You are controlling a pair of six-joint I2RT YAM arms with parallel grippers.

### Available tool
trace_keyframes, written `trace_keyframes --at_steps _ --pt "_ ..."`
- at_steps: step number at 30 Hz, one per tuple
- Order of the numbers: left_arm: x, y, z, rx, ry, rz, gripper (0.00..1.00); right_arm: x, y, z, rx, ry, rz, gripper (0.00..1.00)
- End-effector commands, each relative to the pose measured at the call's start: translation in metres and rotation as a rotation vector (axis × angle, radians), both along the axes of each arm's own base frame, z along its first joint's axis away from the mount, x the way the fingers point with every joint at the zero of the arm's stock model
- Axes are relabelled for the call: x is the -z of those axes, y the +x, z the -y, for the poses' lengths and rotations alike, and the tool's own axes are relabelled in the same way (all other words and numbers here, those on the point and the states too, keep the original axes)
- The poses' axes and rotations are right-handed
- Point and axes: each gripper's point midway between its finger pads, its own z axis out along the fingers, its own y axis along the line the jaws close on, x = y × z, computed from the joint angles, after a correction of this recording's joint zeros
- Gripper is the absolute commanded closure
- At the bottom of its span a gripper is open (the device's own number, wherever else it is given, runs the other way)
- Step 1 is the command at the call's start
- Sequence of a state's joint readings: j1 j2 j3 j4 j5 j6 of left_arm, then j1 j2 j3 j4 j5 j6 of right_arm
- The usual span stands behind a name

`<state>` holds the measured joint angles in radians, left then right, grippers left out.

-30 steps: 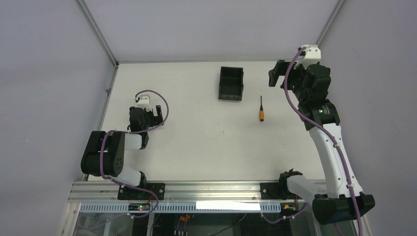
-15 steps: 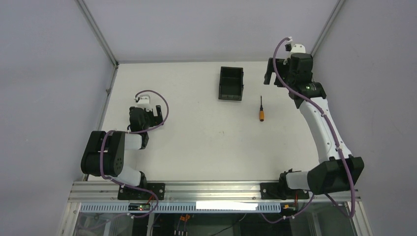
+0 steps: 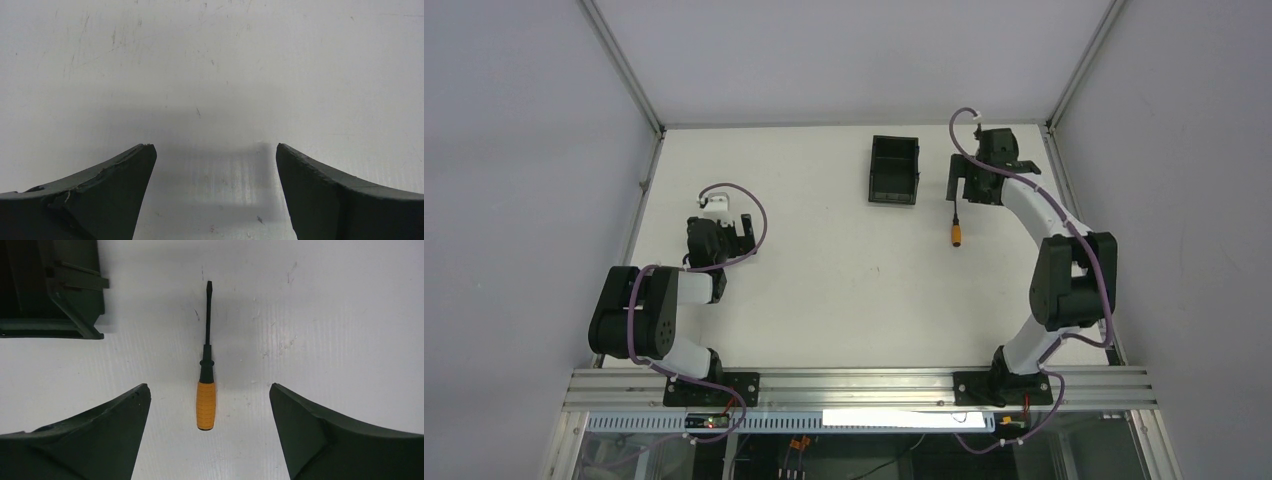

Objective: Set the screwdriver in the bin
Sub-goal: Pick up the screwdriver from the center of the board.

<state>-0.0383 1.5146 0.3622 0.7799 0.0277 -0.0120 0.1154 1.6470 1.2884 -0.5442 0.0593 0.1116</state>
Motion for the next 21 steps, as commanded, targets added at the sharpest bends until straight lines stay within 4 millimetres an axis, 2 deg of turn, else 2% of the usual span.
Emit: trace_keyframes --at_steps 1,10,21 --pt "-0.016 0.009 0.001 0.002 -0.007 0.053 0.01 0.024 0.004 -0.005 0.011 0.037 -0.057 0.08" --pt "-0.016 0.009 0.001 0.002 -0.007 0.053 0.01 0.076 -0.010 -0.007 0.023 0.047 -0.200 0.21" --pt "-0.016 0.009 0.001 0.003 -0.007 0.054 0.01 0.102 -0.027 -0.005 0.039 0.027 -0.295 0.51"
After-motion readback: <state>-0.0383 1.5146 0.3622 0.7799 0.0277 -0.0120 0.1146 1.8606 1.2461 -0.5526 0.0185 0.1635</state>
